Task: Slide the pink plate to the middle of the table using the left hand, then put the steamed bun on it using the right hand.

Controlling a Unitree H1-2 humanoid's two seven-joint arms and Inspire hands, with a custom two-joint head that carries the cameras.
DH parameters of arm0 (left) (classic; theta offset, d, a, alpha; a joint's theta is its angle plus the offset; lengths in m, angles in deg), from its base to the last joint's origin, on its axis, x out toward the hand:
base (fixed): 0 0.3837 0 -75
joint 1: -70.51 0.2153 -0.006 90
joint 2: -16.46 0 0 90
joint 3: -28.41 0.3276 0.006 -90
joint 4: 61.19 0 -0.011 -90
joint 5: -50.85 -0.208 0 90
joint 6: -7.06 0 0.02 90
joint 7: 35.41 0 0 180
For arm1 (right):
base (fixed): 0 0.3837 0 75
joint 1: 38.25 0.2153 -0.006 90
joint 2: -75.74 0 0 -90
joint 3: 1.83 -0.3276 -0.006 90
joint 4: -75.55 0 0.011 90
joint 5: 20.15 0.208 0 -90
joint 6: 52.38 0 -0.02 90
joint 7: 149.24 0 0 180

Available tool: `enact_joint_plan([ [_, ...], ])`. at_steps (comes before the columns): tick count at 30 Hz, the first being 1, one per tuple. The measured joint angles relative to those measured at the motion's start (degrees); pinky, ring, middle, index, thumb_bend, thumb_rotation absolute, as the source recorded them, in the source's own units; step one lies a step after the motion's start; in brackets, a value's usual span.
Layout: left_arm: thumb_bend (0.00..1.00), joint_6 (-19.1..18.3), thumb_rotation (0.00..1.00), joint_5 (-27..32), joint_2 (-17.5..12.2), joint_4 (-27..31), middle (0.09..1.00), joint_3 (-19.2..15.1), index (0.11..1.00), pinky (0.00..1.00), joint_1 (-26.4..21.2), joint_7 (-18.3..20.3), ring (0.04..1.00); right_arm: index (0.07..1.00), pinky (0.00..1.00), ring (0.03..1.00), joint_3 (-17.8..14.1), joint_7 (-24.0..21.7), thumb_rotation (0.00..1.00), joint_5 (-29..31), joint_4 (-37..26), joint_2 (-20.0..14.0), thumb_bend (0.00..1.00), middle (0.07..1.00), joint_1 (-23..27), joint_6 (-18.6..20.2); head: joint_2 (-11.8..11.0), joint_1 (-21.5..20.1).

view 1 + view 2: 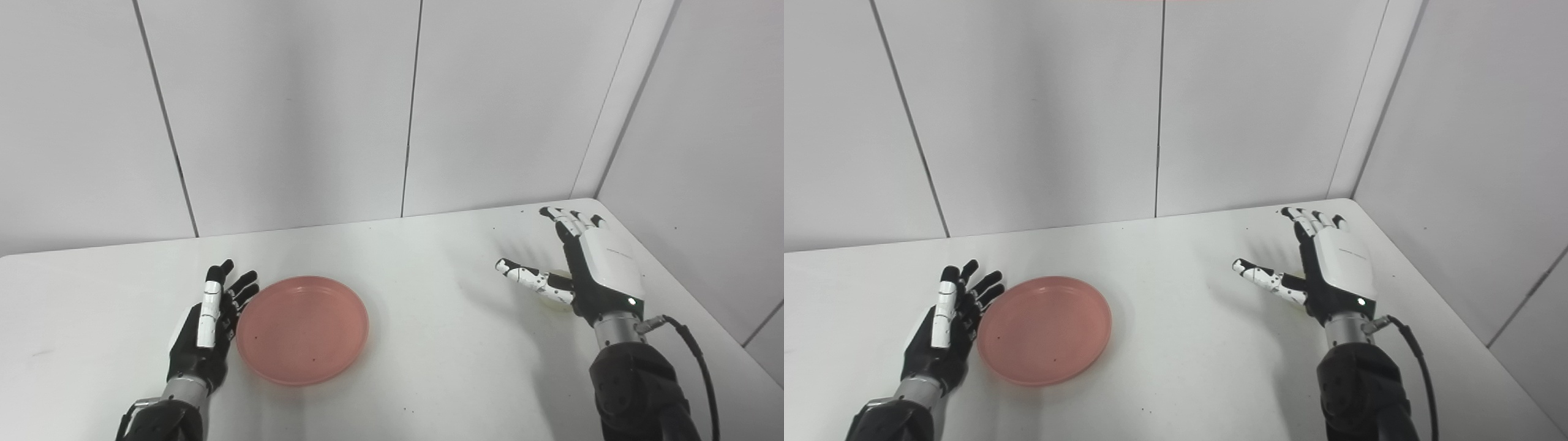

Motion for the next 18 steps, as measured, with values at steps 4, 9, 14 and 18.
enact_joint_plan([
  [4, 0.76, -0.29, 0.97, 0.01, -0.03, 0.65, 0.888, 0.05, 0.969, 0.89, 0.37, 0.12, 0.898, 0.838, 1.00, 0.906, -0.19, -1.01, 0.75, -0.96, 2.57, 0.00, 0.85, 0.886, 1.88, 1.65, 0.35, -0.09],
  [9, 0.75, -1.17, 0.98, 0.00, -0.06, 1.65, 0.881, 0.25, 0.967, 0.88, 0.82, 0.16, 0.890, 0.844, 0.97, 0.891, -1.69, -1.76, 0.67, -2.27, 6.32, 0.19, 0.87, 0.886, 2.36, 2.08, 0.44, -0.26],
  [14, 0.75, -1.22, 0.98, 0.01, -0.10, 1.68, 0.879, 0.32, 0.965, 0.88, 0.86, 0.19, 0.888, 0.852, 0.95, 0.877, -2.38, 1.73, 0.64, -2.20, 10.02, 0.37, 0.90, 0.881, 2.35, 2.16, 0.44, -0.26],
  [18, 0.75, -1.23, 0.98, -0.01, -0.11, 1.71, 0.875, 0.43, 0.962, 0.86, 0.88, 0.22, 0.884, 0.851, 0.91, 0.844, -3.23, 5.53, 0.54, -1.46, 13.05, 0.94, 0.94, 0.861, 2.37, 2.17, 0.53, -0.18],
])
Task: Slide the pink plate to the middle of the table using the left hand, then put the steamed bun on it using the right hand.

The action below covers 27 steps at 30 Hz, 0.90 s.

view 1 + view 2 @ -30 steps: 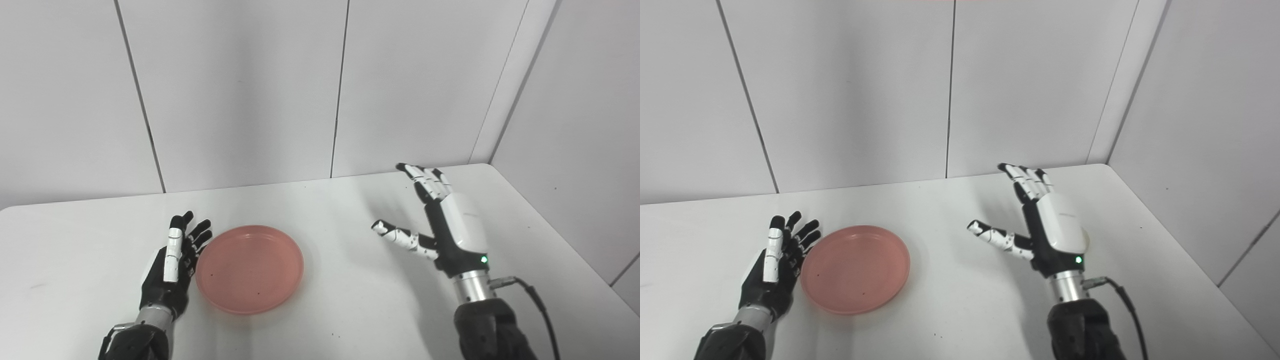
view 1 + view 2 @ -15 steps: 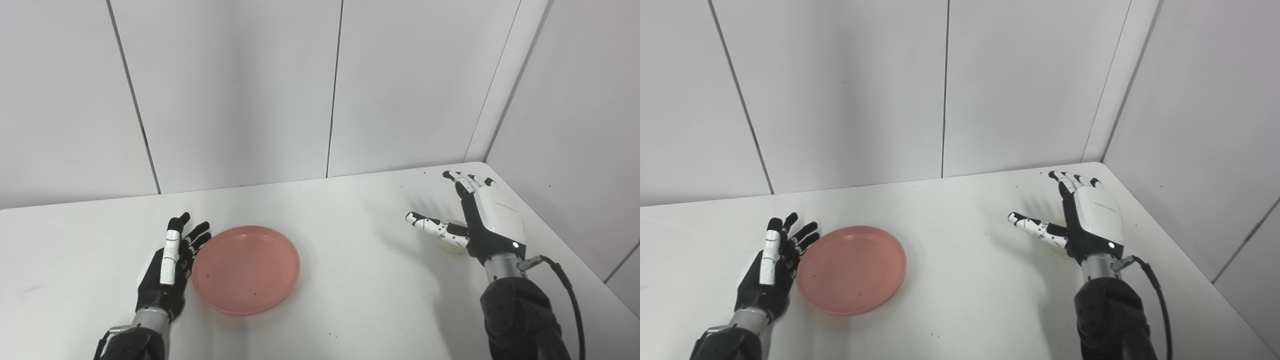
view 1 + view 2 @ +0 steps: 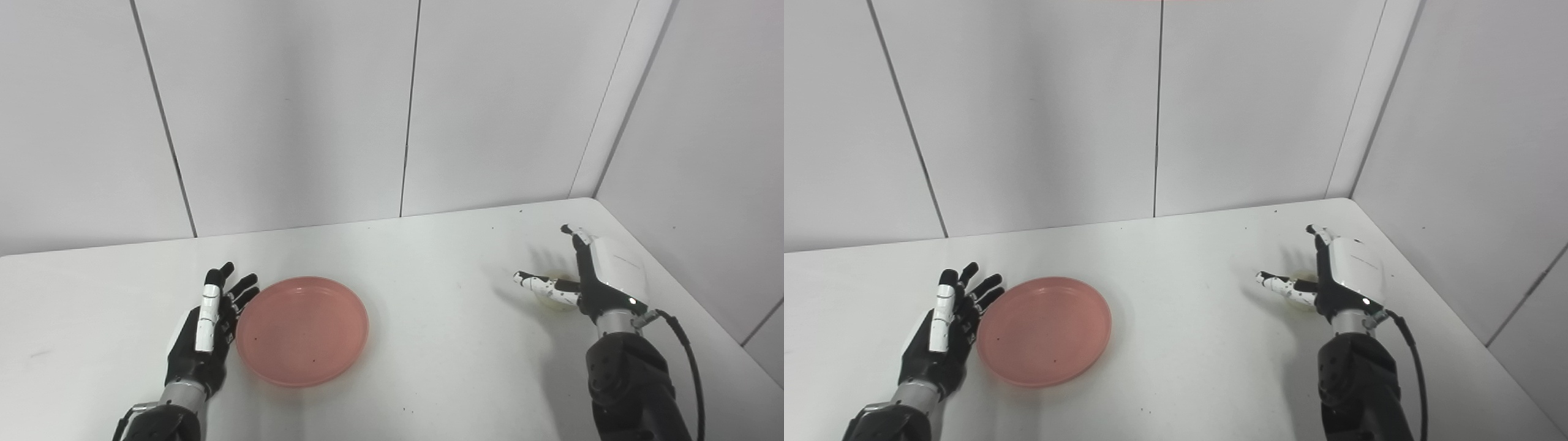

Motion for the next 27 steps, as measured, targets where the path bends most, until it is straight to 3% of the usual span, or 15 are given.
enact_joint_plan([
  [3, 0.74, -0.47, 0.98, -0.01, -0.03, 0.70, 0.873, 0.07, 0.960, 0.86, 0.22, -0.08, 0.882, 0.851, 0.94, 0.854, 0.03, 1.77, 0.54, 0.82, 2.62, 0.55, 0.95, 0.865, 0.05, 0.01, 0.09, 0.00],
  [8, 0.73, -0.82, 0.99, 0.01, -0.02, 1.15, 0.878, 0.30, 0.966, 0.88, 0.46, -0.03, 0.887, 0.847, 0.87, 0.833, 0.71, 5.01, 0.50, 1.72, 6.01, 0.72, 0.98, 0.876, 0.27, 0.01, 0.09, 0.00],
  [16, 0.73, -1.14, 0.99, -0.15, -0.12, 1.46, 0.875, 0.56, 0.963, 0.87, 0.55, 0.00, 0.883, 0.858, 0.93, 0.849, 2.70, 10.40, 0.44, 5.36, 9.60, 0.27, 0.98, 0.888, 0.37, -0.05, 0.00, 0.17],
  [27, 0.75, -1.10, 0.98, -0.63, -0.11, 1.56, 0.870, 0.57, 0.961, 0.86, 0.63, -0.09, 0.880, 0.854, 0.97, 0.868, 6.25, 15.25, 0.48, 9.05, 16.04, -2.47, 1.00, 0.888, 0.72, -0.82, 0.09, 0.35],
])
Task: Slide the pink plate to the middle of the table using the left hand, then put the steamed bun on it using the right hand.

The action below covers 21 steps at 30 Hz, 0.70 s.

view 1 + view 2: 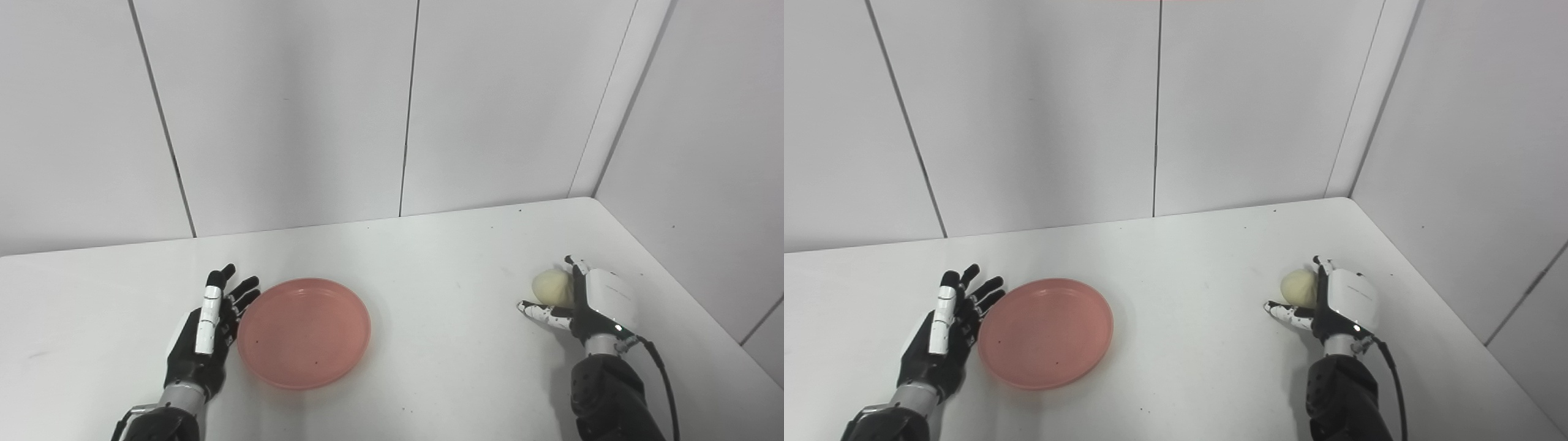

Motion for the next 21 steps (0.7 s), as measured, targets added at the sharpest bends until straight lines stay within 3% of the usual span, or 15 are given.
enact_joint_plan([
  [9, 0.74, -0.21, 0.99, -0.25, -0.01, 0.30, 0.872, 0.11, 0.965, 0.87, 0.13, 0.03, 0.883, 0.843, 0.95, 0.829, 1.85, 2.15, 0.36, 2.63, 1.45, -1.24, 0.98, 0.872, 1.01, -0.12, 0.00, 0.00],
  [15, 0.74, -0.24, 0.98, -0.26, 0.00, 0.35, 0.868, 0.12, 0.961, 0.87, 0.18, 0.02, 0.877, 0.806, 0.88, 0.748, 2.66, 2.12, 0.25, 3.09, 1.30, -2.08, 0.90, 0.817, 1.61, -0.04, 0.17, 0.09],
  [16, 0.74, -0.26, 0.98, -0.26, 0.02, 0.37, 0.867, 0.15, 0.959, 0.86, 0.17, 0.03, 0.875, 0.759, 0.83, 0.673, 2.68, 2.12, 0.21, 3.10, 1.19, -2.07, 0.88, 0.728, 1.66, -0.04, 0.18, 0.09],
  [19, 0.74, -0.27, 0.98, -0.26, 0.01, 0.37, 0.867, 0.21, 0.959, 0.86, 0.18, 0.04, 0.875, 0.692, 0.76, 0.605, 2.57, 2.32, 0.13, 3.85, 1.14, -2.06, 0.86, 0.639, 1.75, -0.08, 0.26, 0.00],
  [20, 0.74, -0.25, 0.98, -0.26, 0.01, 0.35, 0.867, 0.24, 0.960, 0.86, 0.18, 0.06, 0.874, 0.657, 0.60, 0.560, 2.20, 2.72, 0.07, 5.09, 1.12, -1.96, 0.86, 0.606, 1.76, -0.53, 0.26, 0.00],
  [21, 0.74, -0.25, 0.98, -0.26, 0.01, 0.35, 0.866, 0.27, 0.960, 0.86, 0.18, 0.09, 0.873, 0.621, 0.45, 0.493, 1.50, 3.12, 0.03, 6.20, 1.14, -1.83, 0.69, 0.534, 1.80, -1.39, 0.26, 0.00],
])
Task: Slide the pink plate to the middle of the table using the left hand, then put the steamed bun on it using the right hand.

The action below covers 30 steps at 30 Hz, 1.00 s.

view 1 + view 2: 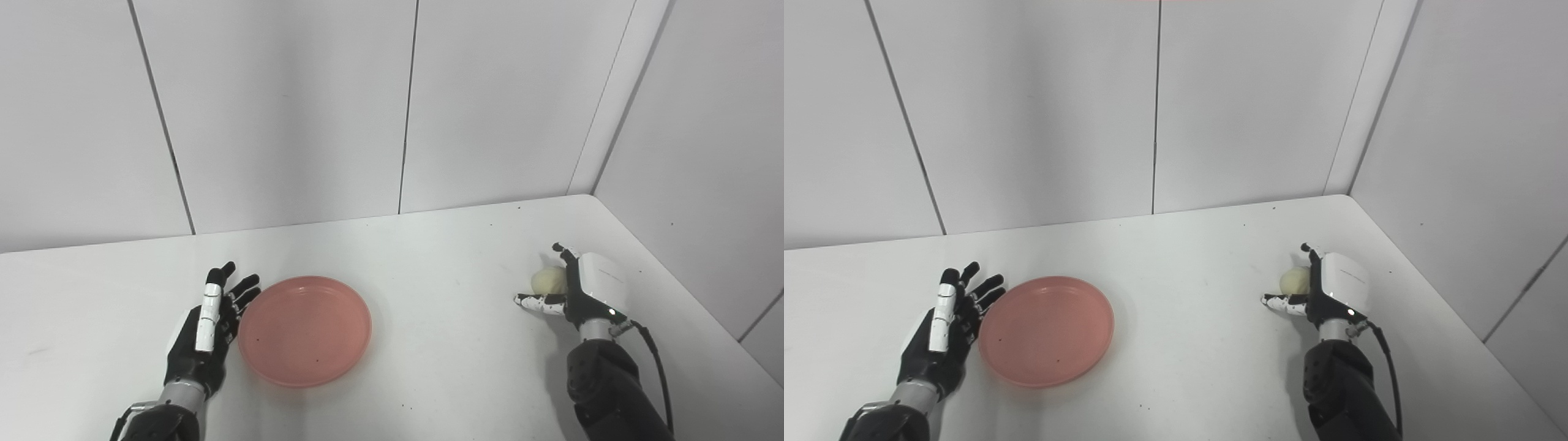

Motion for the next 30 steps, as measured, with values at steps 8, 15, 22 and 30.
enact_joint_plan([
  [8, 0.74, -0.06, 0.98, 0.01, -0.03, 0.01, 0.855, -0.02, 0.960, 0.85, 0.00, 0.33, 0.860, 0.495, 0.24, 0.308, -1.82, -2.63, 0.00, 1.87, -0.66, -0.12, 0.53, 0.460, 0.15, 0.21, 0.18, -0.09],
  [15, 0.74, -0.41, 0.98, 0.02, -0.04, 0.05, 0.855, 0.00, 0.960, 0.84, -0.01, 0.38, 0.859, 0.488, 0.20, 0.268, -4.87, -10.20, 0.00, -1.99, -1.73, 0.30, 0.53, 0.472, 0.82, 0.59, 0.35, -0.17],
  [22, 0.74, -1.70, 0.98, 0.00, -0.14, 0.79, 0.850, 0.13, 0.954, 0.84, -0.01, 0.44, 0.852, 0.489, 0.20, 0.265, -6.45, -13.81, 0.00, -4.54, -2.67, 0.85, 0.53, 0.471, 0.93, 0.60, 0.35, -0.18],
  [30, 0.73, -1.79, 0.99, -0.22, -0.26, 1.01, 0.850, 0.48, 0.955, 0.84, 0.00, 0.44, 0.855, 0.506, 0.25, 0.328, -6.91, -15.18, 0.00, -3.74, -5.92, 1.39, 0.53, 0.445, 0.10, 1.91, 0.26, -0.09],
])
